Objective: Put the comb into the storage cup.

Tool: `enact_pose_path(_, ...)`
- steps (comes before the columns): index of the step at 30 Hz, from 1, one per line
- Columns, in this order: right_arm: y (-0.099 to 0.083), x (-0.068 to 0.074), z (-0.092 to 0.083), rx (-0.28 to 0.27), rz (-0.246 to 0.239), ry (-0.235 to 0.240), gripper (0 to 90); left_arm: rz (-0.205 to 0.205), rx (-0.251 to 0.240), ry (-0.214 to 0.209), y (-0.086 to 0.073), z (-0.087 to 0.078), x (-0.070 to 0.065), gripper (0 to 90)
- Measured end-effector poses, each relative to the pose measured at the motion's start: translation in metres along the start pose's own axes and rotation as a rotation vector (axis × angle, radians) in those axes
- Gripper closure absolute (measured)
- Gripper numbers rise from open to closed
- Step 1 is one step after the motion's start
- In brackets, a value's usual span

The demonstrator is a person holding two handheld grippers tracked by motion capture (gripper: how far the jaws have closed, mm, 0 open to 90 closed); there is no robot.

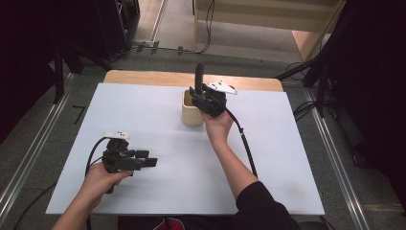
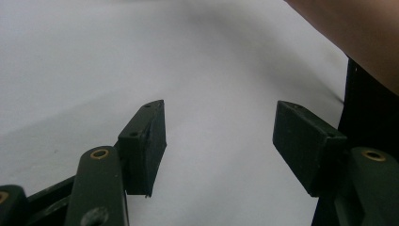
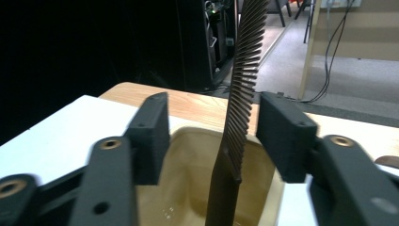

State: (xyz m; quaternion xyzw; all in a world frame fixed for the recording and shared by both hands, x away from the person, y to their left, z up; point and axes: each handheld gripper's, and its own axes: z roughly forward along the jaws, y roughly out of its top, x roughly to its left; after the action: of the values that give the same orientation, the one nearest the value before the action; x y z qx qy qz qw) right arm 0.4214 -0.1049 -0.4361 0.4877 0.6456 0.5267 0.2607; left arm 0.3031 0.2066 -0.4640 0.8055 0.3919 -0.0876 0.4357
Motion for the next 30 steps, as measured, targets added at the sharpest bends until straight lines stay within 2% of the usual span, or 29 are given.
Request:
enact_pose_path(2,0.001,-0.002,-0.001,0.005,-0.009,-0.011,35.0,0.0,-0.002,0.0,0.0,0.0,0.0,36.2)
enact_pose_path(6,0.003,-0.005,-0.004,0.016,-0.038,-0.045,33.0,0.0,0.001,0.001,0.0,0.0,0.0,36.2)
enact_pose_path(12,0.009,-0.006,-0.012,-0.001,-0.05,-0.053,31.5,-0.003,-0.005,0.0,0.0,0.0,0.0,36.2)
enact_pose_path(16,0.013,-0.007,-0.018,-0.004,-0.051,-0.043,28.0,-0.004,-0.008,0.004,0.0,-0.001,0.001,36.2)
enact_pose_path(18,0.015,-0.008,-0.021,0.006,-0.047,-0.017,24.3,-0.002,-0.004,0.006,0.001,-0.001,0.001,36.2)
enact_pose_path(24,0.019,-0.007,-0.031,0.029,-0.061,-0.002,23.3,0.002,0.001,0.019,0.002,-0.001,0.002,36.1)
enact_pose_path(30,0.02,-0.009,-0.044,0.022,-0.06,0.026,23.3,0.001,0.004,0.017,0.002,-0.002,0.003,36.1)
